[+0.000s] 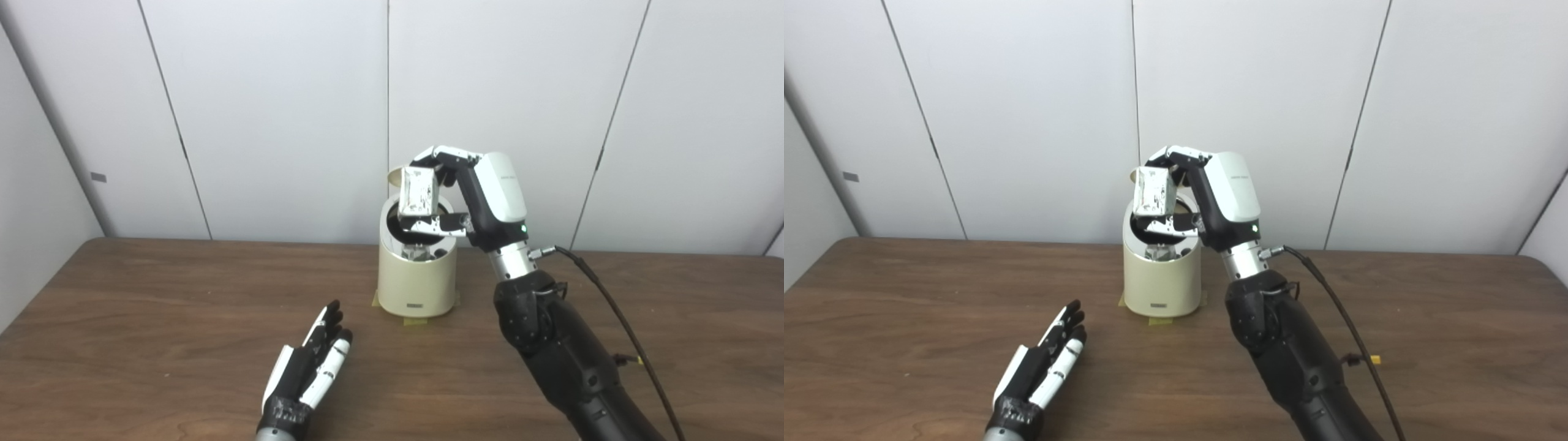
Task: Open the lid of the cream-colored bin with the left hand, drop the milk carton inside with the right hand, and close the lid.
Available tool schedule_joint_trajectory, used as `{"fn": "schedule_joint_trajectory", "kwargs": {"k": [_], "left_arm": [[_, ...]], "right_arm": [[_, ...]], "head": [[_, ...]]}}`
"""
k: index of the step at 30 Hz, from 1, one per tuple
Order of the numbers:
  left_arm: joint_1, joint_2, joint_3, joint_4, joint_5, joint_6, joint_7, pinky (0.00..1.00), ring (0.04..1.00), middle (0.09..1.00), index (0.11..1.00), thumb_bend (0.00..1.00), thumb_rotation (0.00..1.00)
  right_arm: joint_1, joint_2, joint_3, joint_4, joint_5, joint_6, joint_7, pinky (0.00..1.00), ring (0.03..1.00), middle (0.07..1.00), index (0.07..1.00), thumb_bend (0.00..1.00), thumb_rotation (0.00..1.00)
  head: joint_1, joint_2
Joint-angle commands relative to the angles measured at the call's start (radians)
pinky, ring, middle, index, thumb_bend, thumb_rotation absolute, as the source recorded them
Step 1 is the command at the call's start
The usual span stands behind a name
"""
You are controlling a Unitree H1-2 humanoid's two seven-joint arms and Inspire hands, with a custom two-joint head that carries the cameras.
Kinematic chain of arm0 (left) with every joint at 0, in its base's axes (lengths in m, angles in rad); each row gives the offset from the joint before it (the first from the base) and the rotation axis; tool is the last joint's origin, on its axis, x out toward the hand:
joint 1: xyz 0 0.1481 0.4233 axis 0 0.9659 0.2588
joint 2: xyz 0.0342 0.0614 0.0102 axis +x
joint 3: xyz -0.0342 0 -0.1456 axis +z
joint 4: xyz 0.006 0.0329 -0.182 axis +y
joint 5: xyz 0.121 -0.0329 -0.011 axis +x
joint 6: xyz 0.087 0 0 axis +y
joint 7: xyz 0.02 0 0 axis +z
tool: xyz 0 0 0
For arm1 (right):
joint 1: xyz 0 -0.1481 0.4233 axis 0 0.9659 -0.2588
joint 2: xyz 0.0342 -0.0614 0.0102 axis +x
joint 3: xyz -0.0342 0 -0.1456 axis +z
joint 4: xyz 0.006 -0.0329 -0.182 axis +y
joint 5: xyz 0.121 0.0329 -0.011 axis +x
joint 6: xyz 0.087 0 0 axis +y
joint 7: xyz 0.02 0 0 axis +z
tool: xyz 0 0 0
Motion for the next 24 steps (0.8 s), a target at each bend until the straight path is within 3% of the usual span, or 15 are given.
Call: {"fn": "schedule_joint_trajectory", "kwargs": {"k": [1,18,24], "left_arm": [[-0.021,-0.006,-0.007,-0.024,0.004,-0.036,0.000,0.95,0.972,0.983,1.000,0.37,0.70],[-0.023,-0.013,-0.008,-0.057,0.004,-0.012,0.006,0.98,0.976,0.984,1.000,0.38,0.72],[-0.021,-0.014,-0.005,-0.067,-0.002,-0.009,0.004,0.95,0.966,0.981,1.000,0.38,0.72]], "right_arm": [[-0.059,0.003,-0.007,-0.023,0.004,-0.025,-0.033,0.35,0.410,0.500,0.512,0.50,0.00],[-0.072,0.026,0.009,0.056,-0.003,-0.045,-0.082,0.33,0.413,0.508,0.512,0.50,0.00],[-0.083,0.026,0.012,0.085,-0.002,-0.050,-0.095,0.33,0.413,0.508,0.509,0.50,0.00]], "head": [[0.001,0.001],[0.010,0.021],[0.009,0.028]]}}
